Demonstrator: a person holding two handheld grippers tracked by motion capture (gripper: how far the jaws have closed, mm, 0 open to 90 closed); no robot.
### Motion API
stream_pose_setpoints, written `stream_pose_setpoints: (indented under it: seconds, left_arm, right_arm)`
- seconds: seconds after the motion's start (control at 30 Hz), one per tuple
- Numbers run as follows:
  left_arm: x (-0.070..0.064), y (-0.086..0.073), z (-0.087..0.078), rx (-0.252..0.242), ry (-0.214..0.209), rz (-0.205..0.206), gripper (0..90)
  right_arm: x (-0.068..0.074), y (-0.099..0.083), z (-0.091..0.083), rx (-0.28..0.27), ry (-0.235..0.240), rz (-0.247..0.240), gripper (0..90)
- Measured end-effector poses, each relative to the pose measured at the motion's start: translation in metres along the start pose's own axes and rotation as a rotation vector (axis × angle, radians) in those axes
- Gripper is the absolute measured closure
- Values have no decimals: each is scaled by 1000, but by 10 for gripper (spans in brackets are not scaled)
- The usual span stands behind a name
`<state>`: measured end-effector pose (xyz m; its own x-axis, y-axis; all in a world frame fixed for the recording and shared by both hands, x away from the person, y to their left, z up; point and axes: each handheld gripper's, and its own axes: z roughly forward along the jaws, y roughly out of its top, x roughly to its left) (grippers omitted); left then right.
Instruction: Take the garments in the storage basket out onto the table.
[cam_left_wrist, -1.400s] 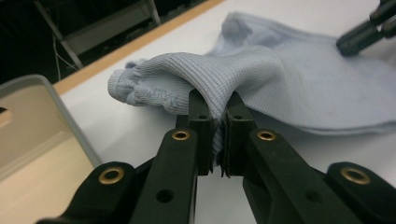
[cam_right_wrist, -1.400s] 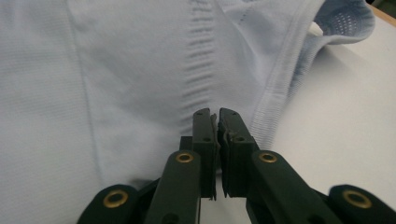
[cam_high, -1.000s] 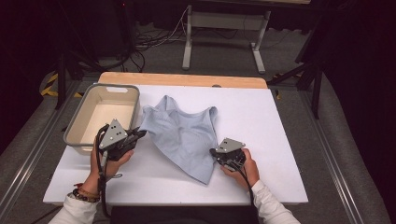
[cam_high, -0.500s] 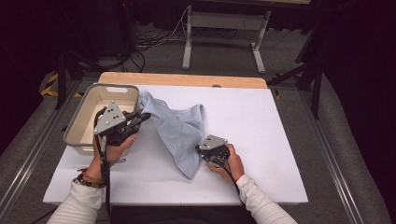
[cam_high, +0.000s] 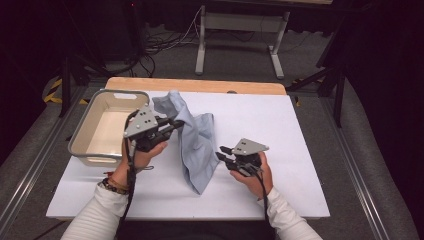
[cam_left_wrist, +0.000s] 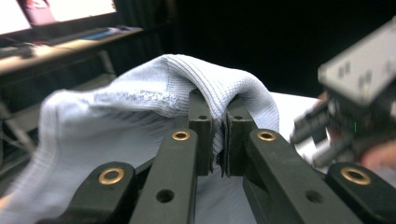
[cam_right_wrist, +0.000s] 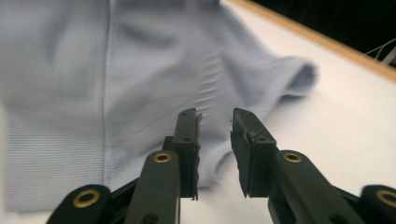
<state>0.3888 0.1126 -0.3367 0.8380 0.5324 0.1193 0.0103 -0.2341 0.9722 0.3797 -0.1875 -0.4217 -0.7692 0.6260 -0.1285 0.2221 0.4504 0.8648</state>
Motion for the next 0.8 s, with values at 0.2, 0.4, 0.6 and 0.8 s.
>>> stream_pose_setpoints:
  seconds: [0.2,0.4,0.6,0.8]
  left_arm:
    - [-27,-11,34,57,-98,33,851]
    - [-54,-31,62,139,-171,55,851]
    - [-75,-43,77,202,-203,82,850]
    - [-90,-45,85,247,-258,110,847]
  right_arm:
    - [-11,3,-45,-81,-46,21,660]
    - [-20,-2,-63,-86,-81,45,626]
    - [-32,-14,-59,-44,-104,91,607]
    - [-42,-16,-63,-59,-112,148,572]
